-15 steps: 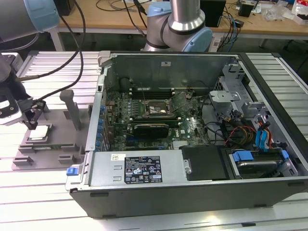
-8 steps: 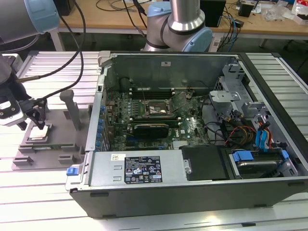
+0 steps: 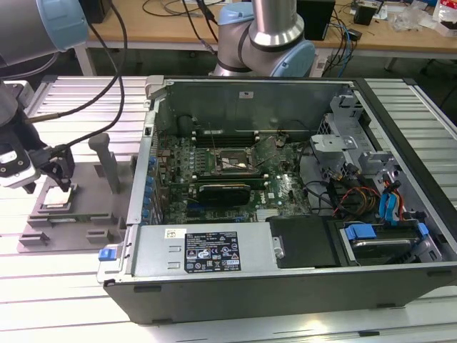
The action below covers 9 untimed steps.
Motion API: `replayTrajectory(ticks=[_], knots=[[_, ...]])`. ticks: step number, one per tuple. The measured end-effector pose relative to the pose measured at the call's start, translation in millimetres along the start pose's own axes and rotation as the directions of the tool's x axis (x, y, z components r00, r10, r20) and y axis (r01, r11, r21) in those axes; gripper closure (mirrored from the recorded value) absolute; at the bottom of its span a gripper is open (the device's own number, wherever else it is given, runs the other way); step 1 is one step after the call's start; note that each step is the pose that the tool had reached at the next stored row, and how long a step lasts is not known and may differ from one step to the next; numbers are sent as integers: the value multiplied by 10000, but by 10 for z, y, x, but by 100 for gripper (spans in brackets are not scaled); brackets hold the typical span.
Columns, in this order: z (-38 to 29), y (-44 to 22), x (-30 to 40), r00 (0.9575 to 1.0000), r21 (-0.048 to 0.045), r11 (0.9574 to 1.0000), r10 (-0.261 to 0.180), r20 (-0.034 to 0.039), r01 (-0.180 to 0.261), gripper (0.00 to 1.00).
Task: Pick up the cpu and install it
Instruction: 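Pick up the cpu and move it towards the insertion slot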
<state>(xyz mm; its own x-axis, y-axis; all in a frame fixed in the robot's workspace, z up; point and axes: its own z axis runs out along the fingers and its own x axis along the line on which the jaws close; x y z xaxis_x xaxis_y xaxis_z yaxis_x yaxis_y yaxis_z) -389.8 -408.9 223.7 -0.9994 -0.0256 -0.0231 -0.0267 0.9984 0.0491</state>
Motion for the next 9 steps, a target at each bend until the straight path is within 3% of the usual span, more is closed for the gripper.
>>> replayTrajectory(ticks=[4, 6, 9], knots=[[81, -4, 2, 10000, 0, 10000, 0, 0, 0, 34], [153, -8, 4, 10000, 0, 10000, 0, 0, 0, 34], [179, -8, 4, 10000, 0, 10000, -1, 0, 1, 34]])
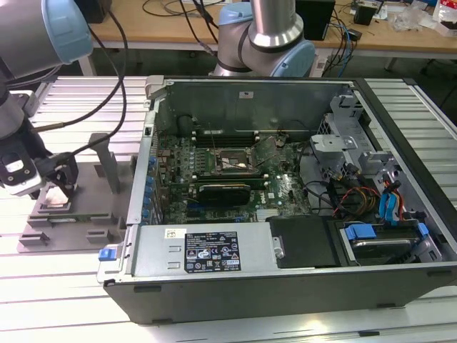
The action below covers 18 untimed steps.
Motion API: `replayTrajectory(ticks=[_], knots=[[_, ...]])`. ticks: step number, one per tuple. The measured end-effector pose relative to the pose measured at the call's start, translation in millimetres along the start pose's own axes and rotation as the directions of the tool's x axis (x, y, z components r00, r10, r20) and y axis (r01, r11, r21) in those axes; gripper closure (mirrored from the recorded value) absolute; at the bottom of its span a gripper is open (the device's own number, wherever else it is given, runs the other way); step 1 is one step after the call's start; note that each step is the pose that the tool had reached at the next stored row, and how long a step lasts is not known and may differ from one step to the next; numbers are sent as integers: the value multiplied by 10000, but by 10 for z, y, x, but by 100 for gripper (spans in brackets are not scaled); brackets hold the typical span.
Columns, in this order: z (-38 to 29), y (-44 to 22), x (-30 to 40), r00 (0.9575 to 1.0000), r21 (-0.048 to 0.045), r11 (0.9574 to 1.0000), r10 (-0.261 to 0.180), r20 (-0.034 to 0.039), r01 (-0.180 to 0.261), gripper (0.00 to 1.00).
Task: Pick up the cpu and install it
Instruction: 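Pick up the cpu and move it towards the insertion slot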
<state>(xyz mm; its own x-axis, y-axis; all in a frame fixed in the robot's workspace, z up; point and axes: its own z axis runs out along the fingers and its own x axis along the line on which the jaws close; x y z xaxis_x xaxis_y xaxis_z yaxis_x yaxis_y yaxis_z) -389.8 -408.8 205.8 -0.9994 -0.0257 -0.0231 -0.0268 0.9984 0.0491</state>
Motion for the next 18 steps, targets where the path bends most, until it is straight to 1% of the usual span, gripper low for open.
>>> replayTrajectory(ticks=[2, 4, 7, 9, 18], knots=[[16, 3, 1, 10000, 5, 10000, 1, -2, -1, 34], [48, 5, 0, 10000, 7, 10000, 1, -4, -1, 34], [69, 3, -14, 10000, 6, 10000, 2, -4, -2, 34], [104, 3, -16, 10000, 10, 10000, 0, -5, 0, 34], [162, 35, -15, 10000, 9, 10000, 1, -5, -1, 34]])
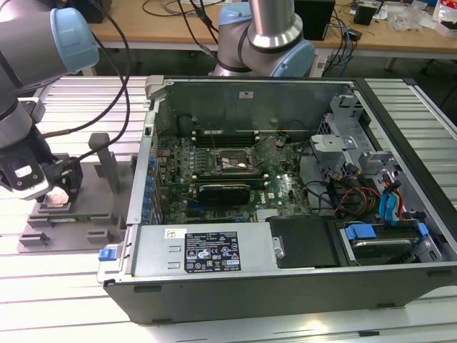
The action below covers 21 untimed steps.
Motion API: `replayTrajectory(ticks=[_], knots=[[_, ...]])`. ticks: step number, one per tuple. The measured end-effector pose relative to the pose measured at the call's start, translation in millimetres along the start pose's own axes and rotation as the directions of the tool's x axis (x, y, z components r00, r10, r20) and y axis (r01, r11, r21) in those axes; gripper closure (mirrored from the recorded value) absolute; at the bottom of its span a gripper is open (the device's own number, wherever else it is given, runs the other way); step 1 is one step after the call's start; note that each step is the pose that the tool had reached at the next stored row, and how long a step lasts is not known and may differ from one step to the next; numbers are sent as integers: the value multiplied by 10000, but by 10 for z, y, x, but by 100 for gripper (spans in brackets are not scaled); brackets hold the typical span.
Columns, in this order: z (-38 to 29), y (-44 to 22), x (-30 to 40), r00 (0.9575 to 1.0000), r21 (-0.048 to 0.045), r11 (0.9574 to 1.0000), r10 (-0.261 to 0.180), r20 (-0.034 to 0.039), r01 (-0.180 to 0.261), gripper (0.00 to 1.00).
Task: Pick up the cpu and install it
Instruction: 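Pick up the cpu and move it towards the insertion slot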
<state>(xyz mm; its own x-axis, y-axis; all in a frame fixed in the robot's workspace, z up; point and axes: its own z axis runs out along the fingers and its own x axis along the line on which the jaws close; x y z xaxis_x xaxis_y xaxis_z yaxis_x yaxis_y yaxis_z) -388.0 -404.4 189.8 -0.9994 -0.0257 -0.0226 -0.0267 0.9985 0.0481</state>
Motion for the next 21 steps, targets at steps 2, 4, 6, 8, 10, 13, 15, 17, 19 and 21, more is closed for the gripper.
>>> replayTrajectory(ticks=[2, 4, 6, 8, 10, 13, 15, 17, 19, 21], knots=[[10, 2, 1, 10000, 2, 10000, 1, -3, -1, 34], [11, 2, 1, 10000, 1, 10000, 1, -2, -1, 34], [12, 2, 0, 10000, 1, 10000, 1, -1, -1, 34], [16, 2, 1, 10000, 0, 10000, 1, 0, -1, 34], [16, 2, 1, 10000, 1, 10000, 1, -2, -1, 34], [17, 2, 1, 10000, 1, 10000, 1, -2, -1, 34], [18, 2, 1, 10000, 1, 10000, 0, -2, 0, 34], [21, 3, 5, 10000, -1, 10000, 1, 3, -1, 34], [18, 3, 14, 10000, 2, 10000, 0, -3, 0, 34], [19, 3, 16, 10000, 1, 10000, 1, -1, -1, 34]])
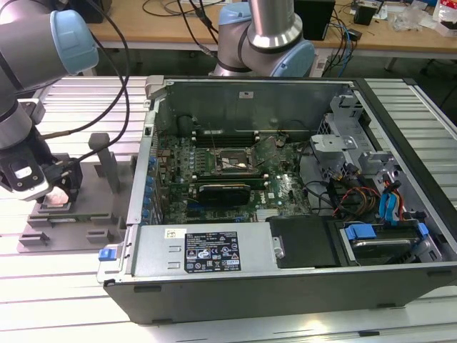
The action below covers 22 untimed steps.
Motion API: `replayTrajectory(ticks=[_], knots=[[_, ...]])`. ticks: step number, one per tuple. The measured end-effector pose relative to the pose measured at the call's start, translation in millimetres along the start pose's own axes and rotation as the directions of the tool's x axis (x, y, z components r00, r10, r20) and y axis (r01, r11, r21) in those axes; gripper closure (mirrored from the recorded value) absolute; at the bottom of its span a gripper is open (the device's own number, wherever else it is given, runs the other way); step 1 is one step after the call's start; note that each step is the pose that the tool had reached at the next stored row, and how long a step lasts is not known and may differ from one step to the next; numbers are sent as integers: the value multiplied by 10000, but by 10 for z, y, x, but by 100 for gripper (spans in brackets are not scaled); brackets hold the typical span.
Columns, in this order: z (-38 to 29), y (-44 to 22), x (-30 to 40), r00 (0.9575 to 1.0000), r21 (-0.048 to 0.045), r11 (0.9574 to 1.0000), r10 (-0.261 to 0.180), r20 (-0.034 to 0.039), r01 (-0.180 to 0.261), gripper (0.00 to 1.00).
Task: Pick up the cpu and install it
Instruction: 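Pick up the cpu and move it towards the insertion slot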
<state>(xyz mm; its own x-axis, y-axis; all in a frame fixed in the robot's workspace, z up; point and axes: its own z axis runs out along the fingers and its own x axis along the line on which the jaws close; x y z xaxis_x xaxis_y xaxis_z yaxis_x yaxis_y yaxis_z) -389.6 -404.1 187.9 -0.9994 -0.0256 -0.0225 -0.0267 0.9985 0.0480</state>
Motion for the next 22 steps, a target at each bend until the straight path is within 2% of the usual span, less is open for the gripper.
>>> replayTrajectory(ticks=[1, 3, 18, 19, 20, 22], knots=[[0, 0, 0, 10000, 0, 10000, 0, 0, 0, 34], [1, 1, 0, 9999, -3, 10000, 8, -117, -8, 34], [-13, 13, -17, 9999, 21, 10000, 6, -121, -6, 34], [-14, 13, -16, 9999, 21, 10000, 6, -121, -6, 35], [-14, 13, -17, 9999, 21, 10000, 6, -121, -5, 42], [-15, 13, -16, 9999, 21, 10000, 6, -121, -6, 42]])
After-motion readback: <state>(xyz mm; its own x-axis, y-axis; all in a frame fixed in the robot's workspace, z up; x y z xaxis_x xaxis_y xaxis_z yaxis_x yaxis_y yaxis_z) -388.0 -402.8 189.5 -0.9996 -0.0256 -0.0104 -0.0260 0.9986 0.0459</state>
